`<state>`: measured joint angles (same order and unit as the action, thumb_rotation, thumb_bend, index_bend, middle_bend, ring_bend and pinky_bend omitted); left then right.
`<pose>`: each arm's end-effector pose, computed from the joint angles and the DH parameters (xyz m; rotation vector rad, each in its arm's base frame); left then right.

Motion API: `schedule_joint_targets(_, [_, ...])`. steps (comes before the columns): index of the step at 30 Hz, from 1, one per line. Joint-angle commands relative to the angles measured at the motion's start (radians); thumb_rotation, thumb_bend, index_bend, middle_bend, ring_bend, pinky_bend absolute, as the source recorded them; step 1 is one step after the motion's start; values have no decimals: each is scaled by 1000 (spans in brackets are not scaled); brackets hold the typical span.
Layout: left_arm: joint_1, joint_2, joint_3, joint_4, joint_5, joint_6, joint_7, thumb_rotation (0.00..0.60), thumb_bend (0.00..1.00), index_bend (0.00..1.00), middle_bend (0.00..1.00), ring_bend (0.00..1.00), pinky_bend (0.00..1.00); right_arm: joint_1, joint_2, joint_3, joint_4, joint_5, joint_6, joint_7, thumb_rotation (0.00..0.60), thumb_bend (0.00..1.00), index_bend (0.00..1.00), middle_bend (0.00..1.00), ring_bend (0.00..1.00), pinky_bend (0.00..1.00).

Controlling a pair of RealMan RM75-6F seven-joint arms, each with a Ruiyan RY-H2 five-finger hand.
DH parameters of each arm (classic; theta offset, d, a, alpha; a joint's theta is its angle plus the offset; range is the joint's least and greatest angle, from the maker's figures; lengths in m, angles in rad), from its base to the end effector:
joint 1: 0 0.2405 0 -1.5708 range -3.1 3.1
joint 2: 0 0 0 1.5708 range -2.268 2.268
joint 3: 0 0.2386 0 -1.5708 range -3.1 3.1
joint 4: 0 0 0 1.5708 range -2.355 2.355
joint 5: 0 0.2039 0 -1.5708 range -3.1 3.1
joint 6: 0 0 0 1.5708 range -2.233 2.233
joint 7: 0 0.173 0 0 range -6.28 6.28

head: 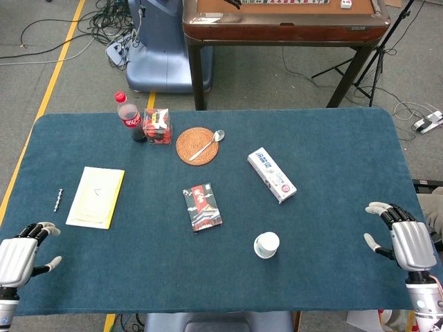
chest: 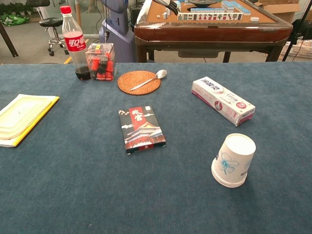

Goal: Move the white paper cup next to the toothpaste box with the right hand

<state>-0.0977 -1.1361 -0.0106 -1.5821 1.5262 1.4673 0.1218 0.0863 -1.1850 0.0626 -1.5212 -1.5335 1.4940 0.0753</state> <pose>-0.2953 0.2040 0.1436 -1.4877 -0.8191 -0.7927 -0.2971 -0.2120 0.1465 1.3793 -0.9133 0.9767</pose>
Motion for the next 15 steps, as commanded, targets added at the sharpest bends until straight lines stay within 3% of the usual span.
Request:
schedule_joint_targets(1, [0,1,3,-1,4,0,2,600,91,413,330,297,581,4,6,-6,-4,0,-12,-9,600,233,346,309,245,385])
schedule_joint_targets(5, [2,0,4,-1,-7,-7,3,600,91,423,330,298,586,11,6,-9,-6,1,-29,-15,600,229,347,309,245,383])
schedule_joint_targets(8, [0,5,6,0,-12,-17,3,600,91,427,330,298,586,20,-2,-15,5,-14,-38,-22,600,149,337,283,245,355])
schedule_joint_targets(10, [3,9,8,-5,-13,-14,4,600,91,428,330,298,586,25,-12,-24,13,-33,-39,-27,600,41,273,219,220,300])
schedule_joint_targets(15, [6,20,5,-16,-21,-14,4,600,92,437,330,298,586,36,-36,-65,-1,-102,-52,-66,600,0,106,95,122,225])
